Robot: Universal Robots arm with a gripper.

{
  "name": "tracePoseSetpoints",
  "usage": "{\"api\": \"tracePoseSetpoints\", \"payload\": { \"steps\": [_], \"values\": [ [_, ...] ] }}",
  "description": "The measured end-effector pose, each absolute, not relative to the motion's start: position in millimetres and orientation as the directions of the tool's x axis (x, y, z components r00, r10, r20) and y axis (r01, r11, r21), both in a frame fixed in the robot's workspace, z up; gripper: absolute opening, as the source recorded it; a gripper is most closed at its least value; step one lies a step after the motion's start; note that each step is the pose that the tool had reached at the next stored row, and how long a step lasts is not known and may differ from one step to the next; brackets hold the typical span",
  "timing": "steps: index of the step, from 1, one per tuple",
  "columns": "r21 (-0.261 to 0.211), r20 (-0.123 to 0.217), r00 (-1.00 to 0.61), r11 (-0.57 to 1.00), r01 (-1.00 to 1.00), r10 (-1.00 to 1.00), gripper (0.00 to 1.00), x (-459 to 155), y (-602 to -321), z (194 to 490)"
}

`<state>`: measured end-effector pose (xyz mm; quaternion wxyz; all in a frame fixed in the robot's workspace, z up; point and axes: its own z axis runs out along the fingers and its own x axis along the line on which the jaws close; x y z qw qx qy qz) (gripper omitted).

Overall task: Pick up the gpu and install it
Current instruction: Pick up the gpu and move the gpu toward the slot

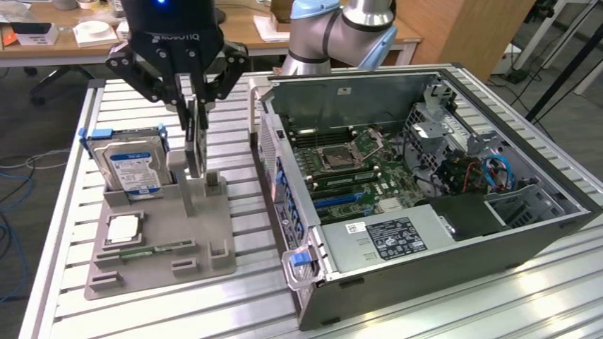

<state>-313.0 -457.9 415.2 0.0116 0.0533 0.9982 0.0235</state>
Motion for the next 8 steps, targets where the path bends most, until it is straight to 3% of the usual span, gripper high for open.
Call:
{"api": "tracePoseSetpoints", "payload": {
  "steps": [8],
  "values": [
    [0.052, -0.02, -0.994, 0.993, 0.106, 0.107, 0.26, -290, -457, 415]
  ]
}}
